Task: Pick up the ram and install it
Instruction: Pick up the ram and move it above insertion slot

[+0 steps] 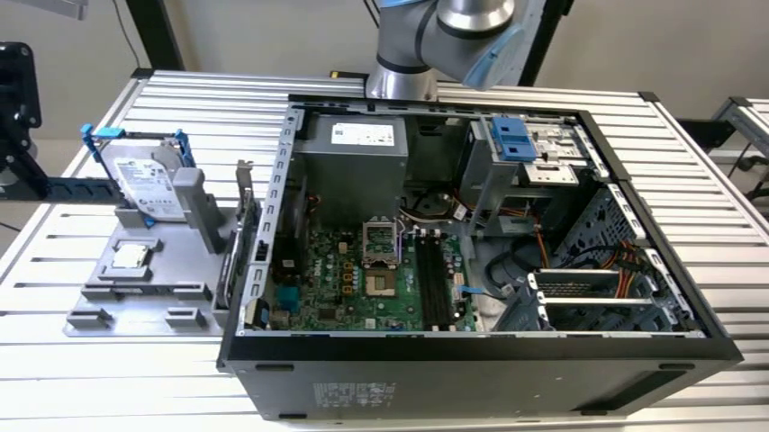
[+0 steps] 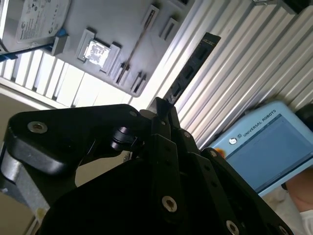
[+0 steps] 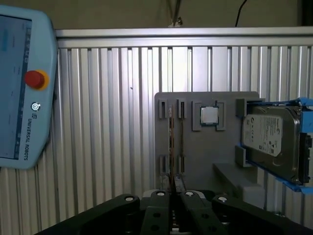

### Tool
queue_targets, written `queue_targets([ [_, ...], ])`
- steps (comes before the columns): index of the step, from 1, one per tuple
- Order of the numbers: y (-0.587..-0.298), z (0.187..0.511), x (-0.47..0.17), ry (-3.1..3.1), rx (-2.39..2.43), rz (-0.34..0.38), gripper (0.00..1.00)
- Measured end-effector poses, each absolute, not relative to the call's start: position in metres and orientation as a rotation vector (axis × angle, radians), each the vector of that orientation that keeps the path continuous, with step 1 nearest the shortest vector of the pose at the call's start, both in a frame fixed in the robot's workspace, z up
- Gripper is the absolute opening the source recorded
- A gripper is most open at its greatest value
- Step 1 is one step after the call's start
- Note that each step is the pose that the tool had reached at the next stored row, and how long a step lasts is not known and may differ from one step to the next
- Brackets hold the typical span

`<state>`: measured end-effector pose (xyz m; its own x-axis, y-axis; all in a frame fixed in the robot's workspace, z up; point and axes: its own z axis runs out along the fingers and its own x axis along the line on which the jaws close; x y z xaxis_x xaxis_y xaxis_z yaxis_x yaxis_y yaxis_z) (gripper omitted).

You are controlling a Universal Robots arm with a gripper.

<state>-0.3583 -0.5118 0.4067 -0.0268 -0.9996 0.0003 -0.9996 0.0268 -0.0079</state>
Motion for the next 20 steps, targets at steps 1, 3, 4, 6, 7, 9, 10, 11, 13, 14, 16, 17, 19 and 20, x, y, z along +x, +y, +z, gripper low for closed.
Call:
queue_targets([
  [1, -0.511, 0.407, -0.357, 2.247, -2.188, -0.009, 0.0],
  [3, -0.51, 0.407, -0.355, 2.247, -2.188, -0.009, 0.0],
  [4, -0.51, 0.407, -0.354, 2.246, -2.189, -0.009, 0.0],
  [6, -0.509, 0.407, -0.352, 2.246, -2.189, -0.009, 0.0],
  [7, -0.509, 0.407, -0.351, 2.245, -2.19, -0.009, 0.0],
  [9, -0.508, 0.407, -0.349, 2.245, -2.19, -0.009, 0.0],
  [10, -0.507, 0.407, -0.348, 2.245, -2.19, -0.009, 0.0],
  [11, -0.507, 0.407, -0.347, 2.244, -2.191, -0.009, 0.0],
  [13, -0.506, 0.407, -0.345, 2.244, -2.191, -0.009, 0.0],
  [14, -0.506, 0.407, -0.344, 2.244, -2.191, -0.009, 0.0],
  [16, -0.505, 0.407, -0.341, 2.244, -2.192, -0.009, 0.0],
  [17, -0.505, 0.407, -0.34, 2.243, -2.192, -0.009, 0.0],
  [19, -0.505, 0.407, -0.338, 2.243, -2.192, -0.009, 0.0],
  [20, -0.504, 0.407, -0.337, 2.243, -2.192, -0.009, 0.0],
])
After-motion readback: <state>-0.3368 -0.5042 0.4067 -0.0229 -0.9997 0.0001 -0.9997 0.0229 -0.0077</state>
